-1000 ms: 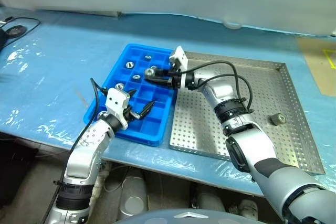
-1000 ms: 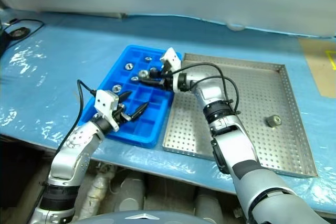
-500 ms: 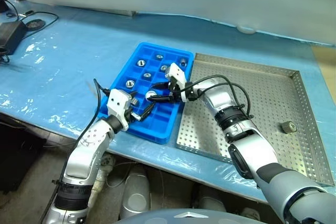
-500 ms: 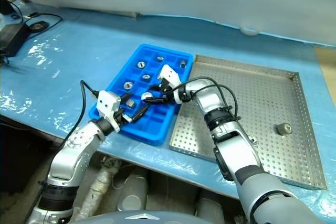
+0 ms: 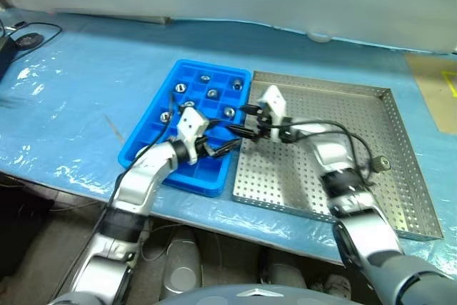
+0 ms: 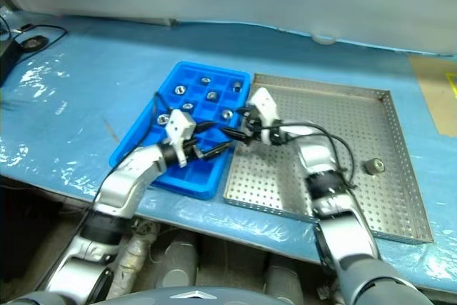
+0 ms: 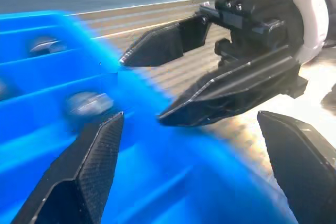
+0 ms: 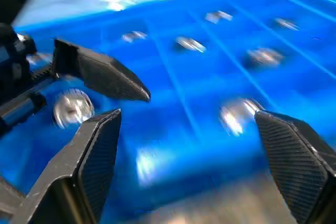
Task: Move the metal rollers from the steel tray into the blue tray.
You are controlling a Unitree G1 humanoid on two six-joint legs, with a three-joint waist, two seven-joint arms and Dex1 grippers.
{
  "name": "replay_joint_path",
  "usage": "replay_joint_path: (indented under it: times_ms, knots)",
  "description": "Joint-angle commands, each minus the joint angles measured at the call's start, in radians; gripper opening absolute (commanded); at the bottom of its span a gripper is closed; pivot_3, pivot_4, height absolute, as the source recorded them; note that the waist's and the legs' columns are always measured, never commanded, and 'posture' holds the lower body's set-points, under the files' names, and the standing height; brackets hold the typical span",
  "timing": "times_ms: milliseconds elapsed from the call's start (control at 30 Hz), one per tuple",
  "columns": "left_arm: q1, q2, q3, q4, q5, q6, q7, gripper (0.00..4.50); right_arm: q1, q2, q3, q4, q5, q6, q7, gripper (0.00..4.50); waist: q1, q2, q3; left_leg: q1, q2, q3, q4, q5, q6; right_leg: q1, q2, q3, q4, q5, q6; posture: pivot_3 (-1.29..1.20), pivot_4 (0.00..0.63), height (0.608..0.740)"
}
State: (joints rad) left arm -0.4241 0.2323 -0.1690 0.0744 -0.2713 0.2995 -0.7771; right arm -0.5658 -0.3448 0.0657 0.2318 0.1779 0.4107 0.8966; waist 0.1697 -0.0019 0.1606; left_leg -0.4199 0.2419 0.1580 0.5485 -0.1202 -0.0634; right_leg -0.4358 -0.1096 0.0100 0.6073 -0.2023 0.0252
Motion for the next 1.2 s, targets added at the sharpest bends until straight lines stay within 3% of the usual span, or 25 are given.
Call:
replay_joint_path:
  times_ms: [33, 200, 400, 700, 1033, 1133, 1200]
  knots:
    - [-0.095, -0.043, -0.044, 0.123, 0.003, -0.077, -0.092, 4.28, 0.122, -0.059, -0.083, -0.23, 0.053, 0.103, -0.059, 4.31, -0.028, 0.0, 0.0, 0.0, 0.0, 0.0, 0.0, 0.0, 0.0, 0.0, 0.0, 0.0, 0.0, 0.0, 0.0, -0.21, 0.15, 0.74]
    - [-0.198, -0.116, -0.077, 0.286, 0.015, -0.151, -0.186, 4.28, 0.307, -0.119, -0.172, -0.451, 0.092, 0.217, -0.144, 4.31, -0.108, 0.001, -0.001, 0.006, -0.001, 0.006, 0.0, 0.0, 0.001, 0.0, 0.001, 0.01, -0.001, 0.001, 0.003, -0.36, 0.15, 0.74]
    - [-0.252, -0.164, -0.094, 0.392, 0.03, -0.201, -0.255, 4.28, 0.396, -0.123, -0.222, -0.547, 0.098, 0.284, -0.254, 4.31, -0.186, 0.0, -0.001, 0.01, -0.001, 0.015, -0.001, -0.004, 0.006, -0.003, 0.002, 0.018, -0.001, 0.002, 0.004, -0.44, 0.15, 0.74]
    - [-0.248, -0.166, -0.088, 0.409, 0.051, -0.219, -0.278, 4.28, 0.459, -0.159, -0.207, -0.513, 0.086, 0.367, -0.309, 4.31, -0.188, 0.0, -0.001, 0.009, -0.001, 0.017, 0.001, -0.006, 0.01, -0.003, 0.001, 0.02, -0.004, 0.002, 0.004, -0.42, 0.15, 0.74]
    - [-0.218, -0.154, -0.089, 0.375, 0.059, -0.213, -0.259, 4.28, 0.433, -0.19, -0.16, -0.463, 0.078, 0.352, -0.292, 4.31, -0.187, 0.0, -0.001, 0.009, -0.001, 0.018, 0.002, -0.006, 0.011, -0.002, 0.001, 0.02, -0.003, 0.002, 0.004, -0.38, 0.15, 0.74]
    - [-0.212, -0.15, -0.086, 0.363, 0.057, -0.206, -0.257, 4.28, 0.429, -0.18, -0.157, -0.463, 0.092, 0.348, -0.295, 3.73, -0.187, -0.001, -0.001, 0.01, -0.001, 0.018, 0.002, -0.006, 0.011, -0.002, 0.001, 0.02, -0.003, 0.002, 0.004, -0.37, 0.15, 0.74]
    - [-0.213, -0.144, -0.085, 0.364, 0.06, -0.207, -0.258, 4.28, 0.427, -0.183, -0.149, -0.467, 0.094, 0.345, -0.29, 3.05, -0.187, -0.001, -0.001, 0.009, -0.001, 0.018, 0.002, -0.007, 0.011, -0.002, 0.001, 0.02, -0.004, 0.002, 0.004, -0.37, 0.15, 0.74]
